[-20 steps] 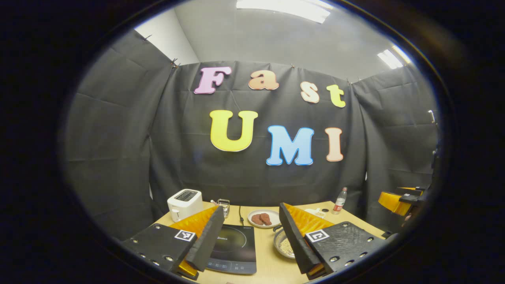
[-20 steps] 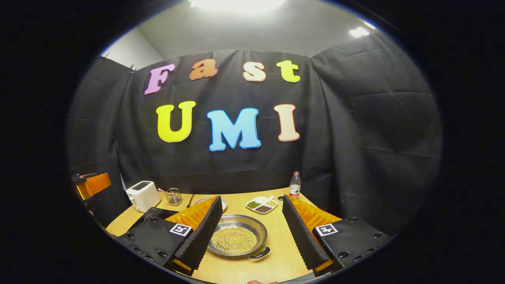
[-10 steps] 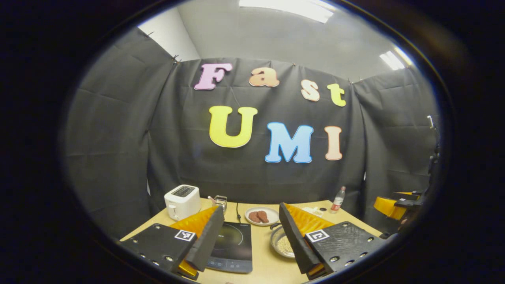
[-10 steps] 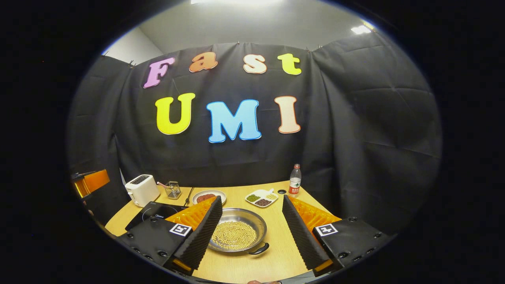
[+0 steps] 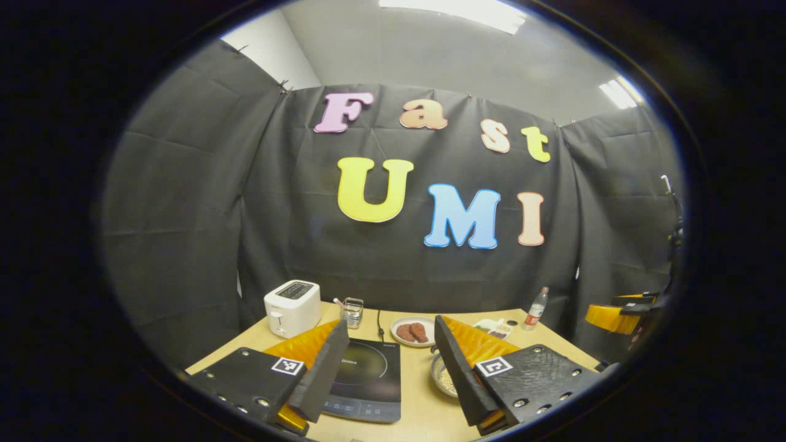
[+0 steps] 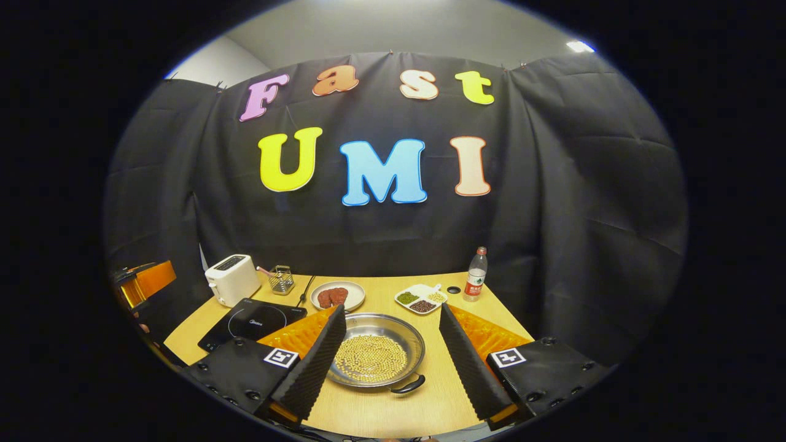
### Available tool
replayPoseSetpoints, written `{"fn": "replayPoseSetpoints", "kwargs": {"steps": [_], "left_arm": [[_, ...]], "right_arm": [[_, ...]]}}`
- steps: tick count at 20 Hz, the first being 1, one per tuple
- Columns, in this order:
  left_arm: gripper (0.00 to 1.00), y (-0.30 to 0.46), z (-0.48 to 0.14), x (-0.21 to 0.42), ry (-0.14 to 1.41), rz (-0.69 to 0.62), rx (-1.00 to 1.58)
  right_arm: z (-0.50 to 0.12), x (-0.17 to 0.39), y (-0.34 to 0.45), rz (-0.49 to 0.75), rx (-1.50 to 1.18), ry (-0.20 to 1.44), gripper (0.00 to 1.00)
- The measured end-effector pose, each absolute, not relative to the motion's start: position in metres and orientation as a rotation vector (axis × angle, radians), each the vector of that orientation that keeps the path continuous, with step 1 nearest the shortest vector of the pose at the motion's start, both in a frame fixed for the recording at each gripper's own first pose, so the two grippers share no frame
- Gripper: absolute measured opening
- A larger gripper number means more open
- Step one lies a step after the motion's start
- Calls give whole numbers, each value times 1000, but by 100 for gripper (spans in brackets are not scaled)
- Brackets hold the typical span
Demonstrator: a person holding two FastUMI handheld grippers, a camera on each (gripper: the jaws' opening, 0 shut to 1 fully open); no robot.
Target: First push the handle of the pot to place it horizontally, then grasp the pot with both hands and set it on the induction cooktop.
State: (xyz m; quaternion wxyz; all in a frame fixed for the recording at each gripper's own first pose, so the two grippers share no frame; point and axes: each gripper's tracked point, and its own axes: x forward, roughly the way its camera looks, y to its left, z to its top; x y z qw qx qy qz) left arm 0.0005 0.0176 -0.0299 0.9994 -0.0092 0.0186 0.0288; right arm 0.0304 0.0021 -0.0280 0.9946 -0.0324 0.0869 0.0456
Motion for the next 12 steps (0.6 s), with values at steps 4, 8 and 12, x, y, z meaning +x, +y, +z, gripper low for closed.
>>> {"fn": "replayPoseSetpoints", "kwargs": {"steps": [4,8,12], "left_arm": [[83,29,-44,-4,57,87,-11],[83,41,-49,-7,67,113,-30],[86,51,-64,-10,92,134,-40]], "right_arm": [[-44,39,11,135,-89,245,97],[-63,40,25,180,-138,324,87],[-95,42,37,221,-206,418,58]]}}
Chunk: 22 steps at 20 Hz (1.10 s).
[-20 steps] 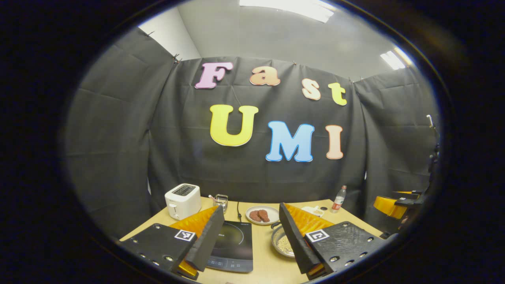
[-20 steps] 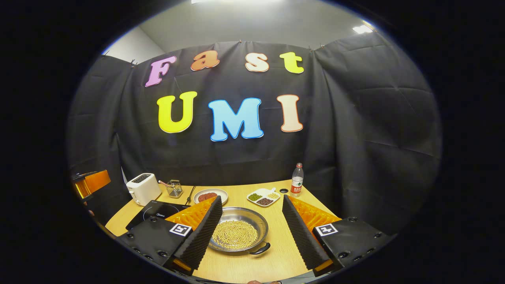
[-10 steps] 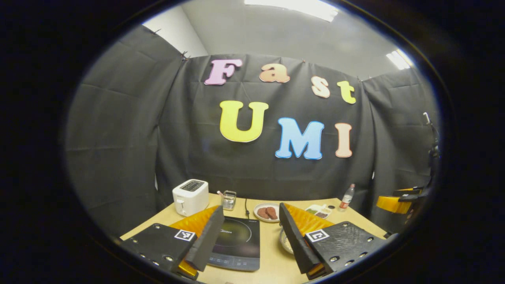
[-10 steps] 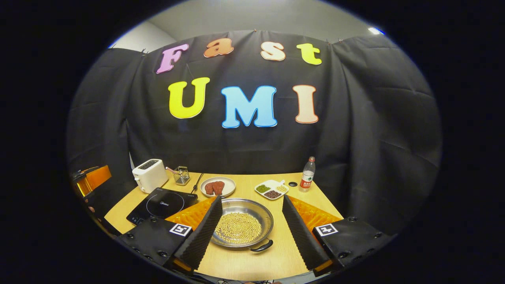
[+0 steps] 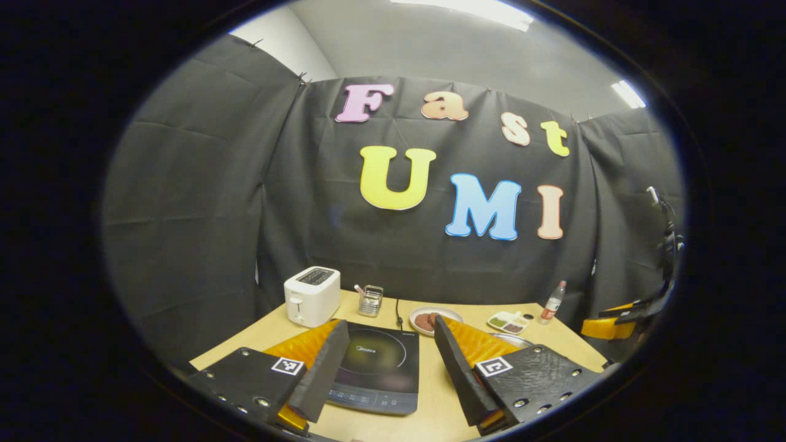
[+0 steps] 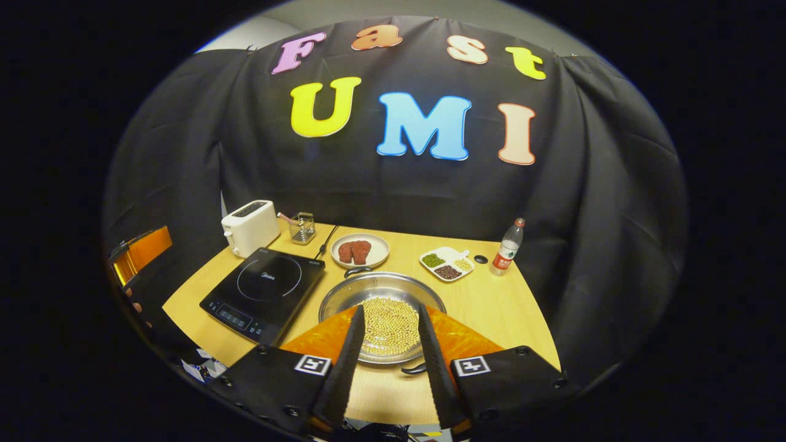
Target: First push the handle of the pot to place it horizontally, then grasp the pot with both hands and set it on the induction cooktop.
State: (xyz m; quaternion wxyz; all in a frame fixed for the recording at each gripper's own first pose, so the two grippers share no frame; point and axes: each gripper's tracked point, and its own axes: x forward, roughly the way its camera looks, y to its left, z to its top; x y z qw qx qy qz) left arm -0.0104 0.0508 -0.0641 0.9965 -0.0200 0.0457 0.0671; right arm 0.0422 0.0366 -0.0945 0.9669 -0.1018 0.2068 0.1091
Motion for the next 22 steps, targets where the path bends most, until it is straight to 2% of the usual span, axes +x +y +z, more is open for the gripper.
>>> {"fn": "replayPoseSetpoints", "kwargs": {"steps": [1,2,4,5,6,7,8,9,10,14,22], "left_arm": [[86,54,-68,-11,99,140,-41],[86,56,-69,-12,104,144,-44],[83,59,-74,-14,120,145,-71],[83,60,-75,-16,125,148,-88],[83,63,-76,-16,126,155,-96],[86,67,-80,-18,132,162,-95],[83,70,-81,-18,135,168,-91],[86,73,-82,-18,137,173,-88],[86,75,-81,-19,138,176,-85],[86,90,-81,-25,142,203,-81],[83,97,-76,-35,146,203,-62]], "right_arm": [[-101,42,39,230,-220,441,52],[-110,41,43,235,-231,456,39],[-125,37,51,257,-247,485,35],[-132,37,52,262,-257,502,29],[-139,35,54,267,-262,519,9],[-148,35,58,286,-261,541,7],[-159,31,67,321,-253,564,7],[-165,27,70,329,-248,585,1],[-170,23,73,359,-232,608,5],[-195,19,91,433,-179,714,2],[-232,10,83,423,-184,895,2]]}}
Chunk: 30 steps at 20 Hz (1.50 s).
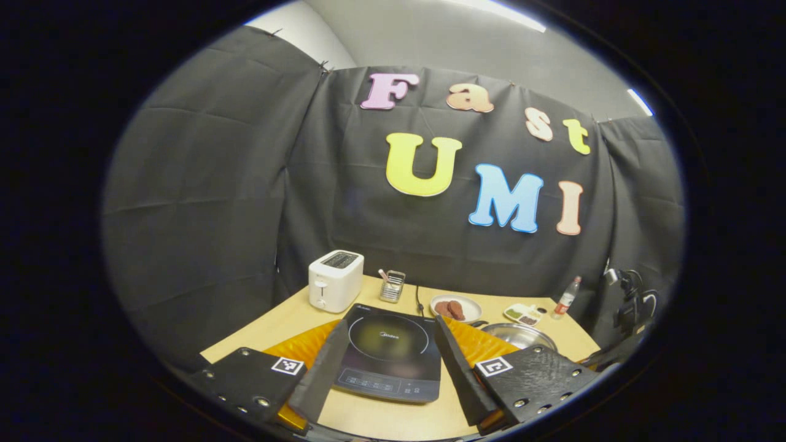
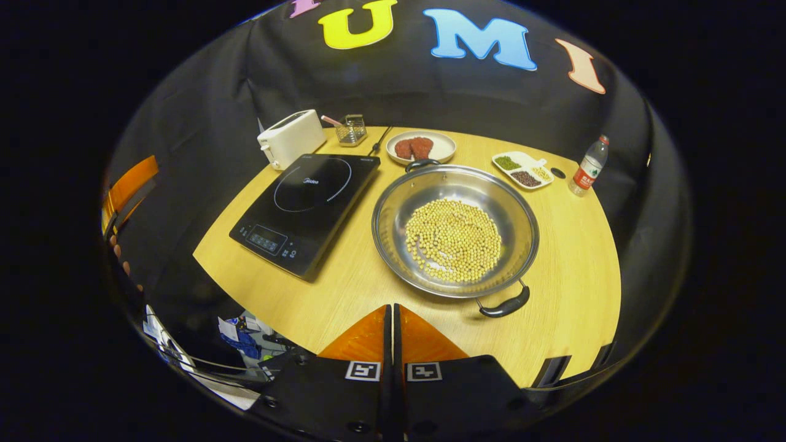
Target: First push the handle of the pot to place it horizontally, then grasp the pot with both hands and set it on the induction cooktop.
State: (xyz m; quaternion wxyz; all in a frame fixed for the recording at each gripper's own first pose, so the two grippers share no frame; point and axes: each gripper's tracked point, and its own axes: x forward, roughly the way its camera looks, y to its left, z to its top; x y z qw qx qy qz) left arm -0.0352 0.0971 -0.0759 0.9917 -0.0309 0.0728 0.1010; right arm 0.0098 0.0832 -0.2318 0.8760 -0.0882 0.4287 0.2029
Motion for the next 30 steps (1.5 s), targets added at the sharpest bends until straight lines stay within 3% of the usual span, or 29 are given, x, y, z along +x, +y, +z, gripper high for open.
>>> {"fn": "replayPoseSetpoints", "kwargs": {"steps": [13,14,20,21,22,30], "left_arm": [[86,66,-98,-25,254,262,-44],[83,56,-94,-21,240,254,-55],[86,8,-90,8,245,220,-42],[82,3,-89,12,245,216,-36],[89,-2,-87,16,243,214,-30],[89,-33,-89,32,254,229,-18]], "right_arm": [[-283,46,35,400,-160,1056,2],[-287,49,32,400,-161,1059,2],[-312,66,25,416,-158,1102,2],[-315,68,23,424,-169,1107,2],[-318,70,22,433,-178,1111,2],[-324,80,5,485,-194,1114,1]]}}
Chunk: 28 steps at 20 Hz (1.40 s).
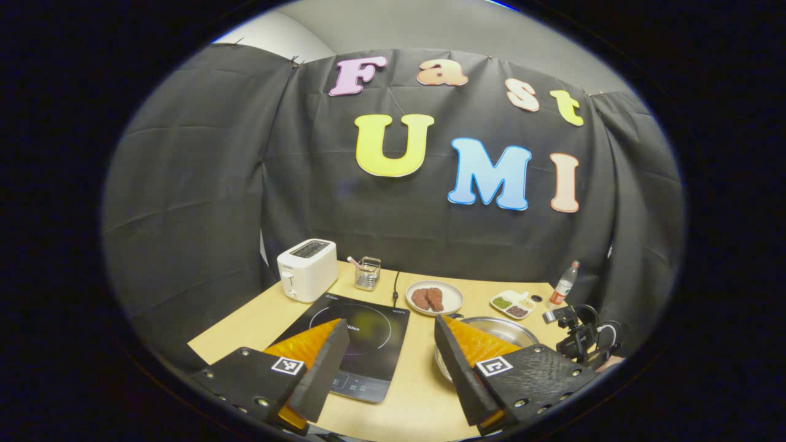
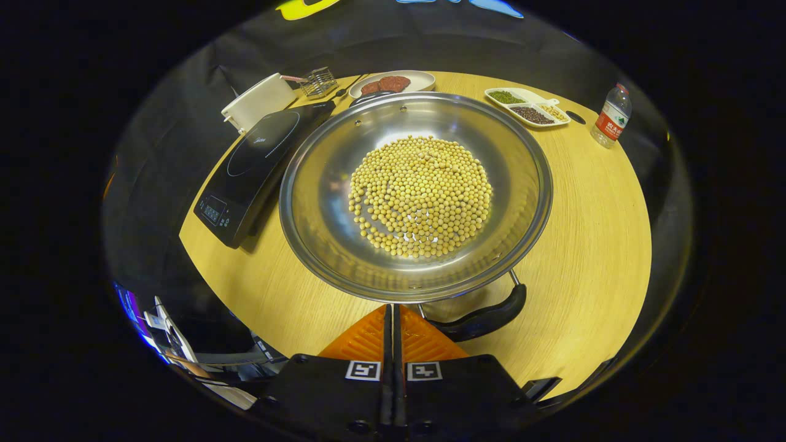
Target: First push the handle of the pot to place it horizontally, then grasp the pot with both hands and set it on the induction cooktop.
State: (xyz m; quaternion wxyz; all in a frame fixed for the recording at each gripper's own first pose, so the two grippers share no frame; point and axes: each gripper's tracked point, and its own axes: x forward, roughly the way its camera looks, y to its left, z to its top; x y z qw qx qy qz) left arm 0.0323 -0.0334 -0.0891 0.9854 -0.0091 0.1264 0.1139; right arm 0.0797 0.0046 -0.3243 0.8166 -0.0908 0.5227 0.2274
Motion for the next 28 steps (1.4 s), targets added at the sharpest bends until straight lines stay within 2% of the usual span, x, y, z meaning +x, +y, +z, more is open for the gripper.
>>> {"fn": "replayPoseSetpoints", "kwargs": {"steps": [3,4,11,19,21,28], "left_arm": [[83,-43,-92,37,255,238,-18],[86,-46,-91,39,254,241,-18],[86,-82,-100,54,251,242,-25],[83,-113,-108,61,262,249,18],[86,-117,-109,62,264,253,24],[86,-128,-114,67,296,282,45]], "right_arm": [[-323,89,-15,474,-206,1106,2],[-323,91,-21,471,-206,1104,1],[-318,119,-56,462,-203,1090,2],[-321,147,-87,444,-188,1085,2],[-322,152,-92,437,-172,1085,2],[-324,169,-104,379,-61,1080,2]]}}
